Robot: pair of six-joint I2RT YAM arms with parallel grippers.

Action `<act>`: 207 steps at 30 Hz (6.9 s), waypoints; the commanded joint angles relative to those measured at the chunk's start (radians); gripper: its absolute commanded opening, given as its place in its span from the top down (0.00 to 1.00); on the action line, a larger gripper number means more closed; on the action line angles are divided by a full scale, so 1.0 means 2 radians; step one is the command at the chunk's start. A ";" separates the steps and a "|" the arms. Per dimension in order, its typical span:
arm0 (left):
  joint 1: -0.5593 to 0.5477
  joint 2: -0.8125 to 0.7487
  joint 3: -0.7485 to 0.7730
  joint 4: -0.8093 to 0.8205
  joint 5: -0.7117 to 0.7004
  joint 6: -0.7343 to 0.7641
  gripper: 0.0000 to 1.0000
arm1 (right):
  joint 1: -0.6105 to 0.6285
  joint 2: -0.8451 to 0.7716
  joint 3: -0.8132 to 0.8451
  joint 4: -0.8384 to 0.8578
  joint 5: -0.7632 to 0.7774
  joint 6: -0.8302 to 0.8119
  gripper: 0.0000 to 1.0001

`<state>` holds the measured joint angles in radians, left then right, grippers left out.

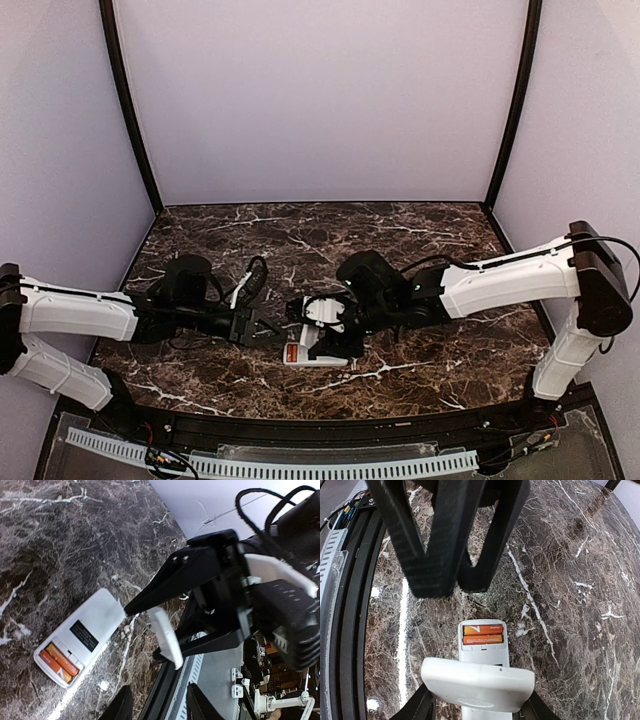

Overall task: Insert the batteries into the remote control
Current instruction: Pass from the left arm to the right, then pass from the right arm to the left, then move the remote control without the battery cover to the center of the board, then load the battery cover onto the remote control without the battery cover.

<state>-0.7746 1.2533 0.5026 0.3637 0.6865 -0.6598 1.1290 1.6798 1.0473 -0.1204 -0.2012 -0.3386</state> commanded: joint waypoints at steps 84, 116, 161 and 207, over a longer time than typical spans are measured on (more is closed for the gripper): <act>0.039 0.290 -0.134 0.618 0.031 -0.338 1.00 | -0.053 0.078 -0.018 0.077 -0.072 -0.049 0.08; 0.044 0.181 -0.033 0.233 0.017 -0.111 1.00 | -0.100 0.114 -0.056 0.091 -0.031 0.014 0.56; 0.064 0.308 0.146 0.104 0.067 -0.050 1.00 | -0.170 0.136 -0.042 0.118 -0.096 -0.034 0.65; 0.074 0.325 0.160 0.083 0.057 -0.065 1.00 | -0.169 0.138 -0.044 0.115 -0.110 -0.043 0.68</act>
<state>-0.6373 1.9171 0.8055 0.5808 0.8200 -0.8005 0.7975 1.9129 0.9577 0.1287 -0.4419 -0.4152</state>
